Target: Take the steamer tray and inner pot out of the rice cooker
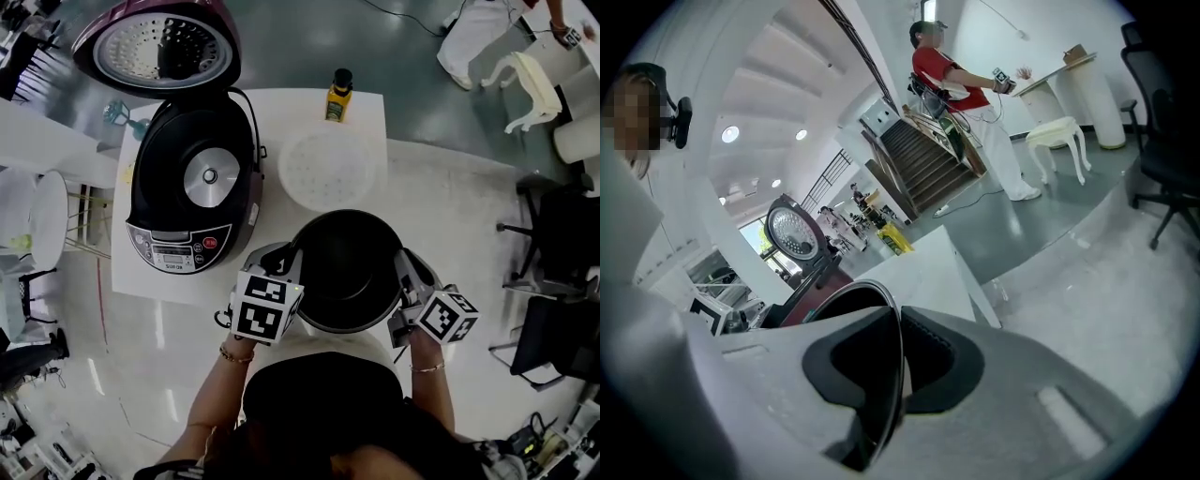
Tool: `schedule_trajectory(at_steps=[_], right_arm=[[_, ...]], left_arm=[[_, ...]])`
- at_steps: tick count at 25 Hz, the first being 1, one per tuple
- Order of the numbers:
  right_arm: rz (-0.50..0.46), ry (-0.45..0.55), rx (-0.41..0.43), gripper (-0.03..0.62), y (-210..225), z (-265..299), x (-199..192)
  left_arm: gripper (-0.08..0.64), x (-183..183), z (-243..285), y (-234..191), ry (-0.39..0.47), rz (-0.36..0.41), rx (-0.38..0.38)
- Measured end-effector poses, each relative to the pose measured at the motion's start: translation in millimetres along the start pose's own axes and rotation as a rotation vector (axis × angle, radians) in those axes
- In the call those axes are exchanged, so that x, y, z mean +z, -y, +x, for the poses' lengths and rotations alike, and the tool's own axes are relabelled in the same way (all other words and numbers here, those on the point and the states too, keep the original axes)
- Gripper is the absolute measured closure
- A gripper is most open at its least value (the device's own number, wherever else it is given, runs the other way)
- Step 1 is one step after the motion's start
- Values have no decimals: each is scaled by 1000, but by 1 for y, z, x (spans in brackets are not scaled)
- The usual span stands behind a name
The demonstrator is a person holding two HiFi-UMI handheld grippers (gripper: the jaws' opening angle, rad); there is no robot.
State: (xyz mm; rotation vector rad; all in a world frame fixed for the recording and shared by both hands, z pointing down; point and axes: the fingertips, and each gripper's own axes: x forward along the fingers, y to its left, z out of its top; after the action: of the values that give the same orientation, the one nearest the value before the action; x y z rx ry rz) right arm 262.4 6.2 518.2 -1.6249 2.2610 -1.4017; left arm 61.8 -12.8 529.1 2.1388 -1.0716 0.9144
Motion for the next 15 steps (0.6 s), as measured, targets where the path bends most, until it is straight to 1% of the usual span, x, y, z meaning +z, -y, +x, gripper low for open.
schedule_trajectory(at_steps=[5, 9, 15], right_arm=[[16, -13, 1, 563, 4, 6, 1], [5, -22, 10, 563, 3, 10, 2], [9, -21, 13, 563, 4, 15, 5]], left_arm=[[517, 1, 5, -2, -14, -10, 4], [517, -1, 8, -6, -20, -27, 7], [517, 1, 11, -9, -11, -41, 13]])
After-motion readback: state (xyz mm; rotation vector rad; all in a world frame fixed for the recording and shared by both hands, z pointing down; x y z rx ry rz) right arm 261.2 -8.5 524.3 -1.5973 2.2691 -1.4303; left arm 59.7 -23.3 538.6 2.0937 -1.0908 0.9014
